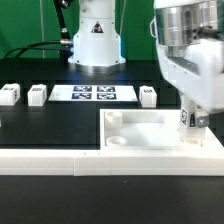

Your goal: Assemble square table

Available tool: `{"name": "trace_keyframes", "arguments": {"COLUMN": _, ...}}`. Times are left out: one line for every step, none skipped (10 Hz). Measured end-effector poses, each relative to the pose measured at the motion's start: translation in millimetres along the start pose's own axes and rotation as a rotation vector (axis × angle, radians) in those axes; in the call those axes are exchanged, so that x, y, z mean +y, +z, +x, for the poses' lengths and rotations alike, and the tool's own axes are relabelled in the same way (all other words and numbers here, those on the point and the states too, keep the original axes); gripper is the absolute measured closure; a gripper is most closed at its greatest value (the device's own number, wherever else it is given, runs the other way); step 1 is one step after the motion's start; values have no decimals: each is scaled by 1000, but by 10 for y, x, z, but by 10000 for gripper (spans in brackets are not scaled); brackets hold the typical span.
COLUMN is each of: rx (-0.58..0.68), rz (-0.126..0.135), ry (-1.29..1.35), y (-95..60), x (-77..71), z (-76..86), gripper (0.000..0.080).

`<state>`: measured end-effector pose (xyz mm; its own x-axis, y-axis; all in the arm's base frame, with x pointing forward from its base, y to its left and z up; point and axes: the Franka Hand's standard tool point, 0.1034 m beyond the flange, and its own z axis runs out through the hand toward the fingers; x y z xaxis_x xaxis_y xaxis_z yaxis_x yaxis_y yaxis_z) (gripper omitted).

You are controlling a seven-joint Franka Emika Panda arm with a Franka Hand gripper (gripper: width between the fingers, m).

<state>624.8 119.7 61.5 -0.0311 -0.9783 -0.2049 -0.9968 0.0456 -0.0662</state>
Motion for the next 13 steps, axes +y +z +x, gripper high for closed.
{"name": "trace_keyframes", "arguments": {"rx": -3, "rz": 1, "ry": 4, "y": -2, "x": -3, "z": 5, "gripper": 526}}
{"name": "trace_keyframes", "arguments": {"rx": -3, "rz": 0, "ry": -7, "y": 1, "x": 1, "z": -6, "gripper": 526}}
{"name": "trace_keyframes", "arguments": {"rx": -3, "rz": 2, "ry": -31, "y": 3, "x": 5, "z": -17, "gripper": 526}}
{"name": "trace_keyframes", "arguments": {"rx": 3, "rz": 7, "ry": -171, "y": 1, "x": 20, "z": -45, "gripper": 361}}
{"name": "trace_keyframes", "arguments": {"rx": 9, "rz": 8, "ry": -368, "y": -21, "x": 14, "z": -61, "gripper": 208}}
{"name": "trace_keyframes", "arguments": {"rx": 9, "rz": 9, "ry": -486, "y": -30, "x": 10, "z": -70, "gripper": 208}}
{"name": "trace_keyframes", "arguments": {"rx": 9, "rz": 7, "ry": -518, "y": -16, "x": 16, "z": -61, "gripper": 162}}
{"name": "trace_keyframes", "arguments": {"rx": 9, "rz": 5, "ry": -574, "y": -10, "x": 19, "z": -57, "gripper": 153}}
{"name": "trace_keyframes", "arguments": {"rx": 10, "rz": 5, "ry": -669, "y": -10, "x": 19, "z": -53, "gripper": 153}}
{"name": "trace_keyframes", "arguments": {"rx": 22, "rz": -16, "ry": -829, "y": -23, "x": 26, "z": -35, "gripper": 153}}
{"name": "trace_keyframes", "arguments": {"rx": 54, "rz": -48, "ry": -1015, "y": -72, "x": 2, "z": -19, "gripper": 150}}
{"name": "trace_keyframes", "arguments": {"rx": 85, "rz": -50, "ry": -1178, "y": -102, "x": -40, "z": -24, "gripper": 150}}
{"name": "trace_keyframes", "arguments": {"rx": 110, "rz": -37, "ry": -1326, "y": -91, "x": -65, "z": -20, "gripper": 150}}
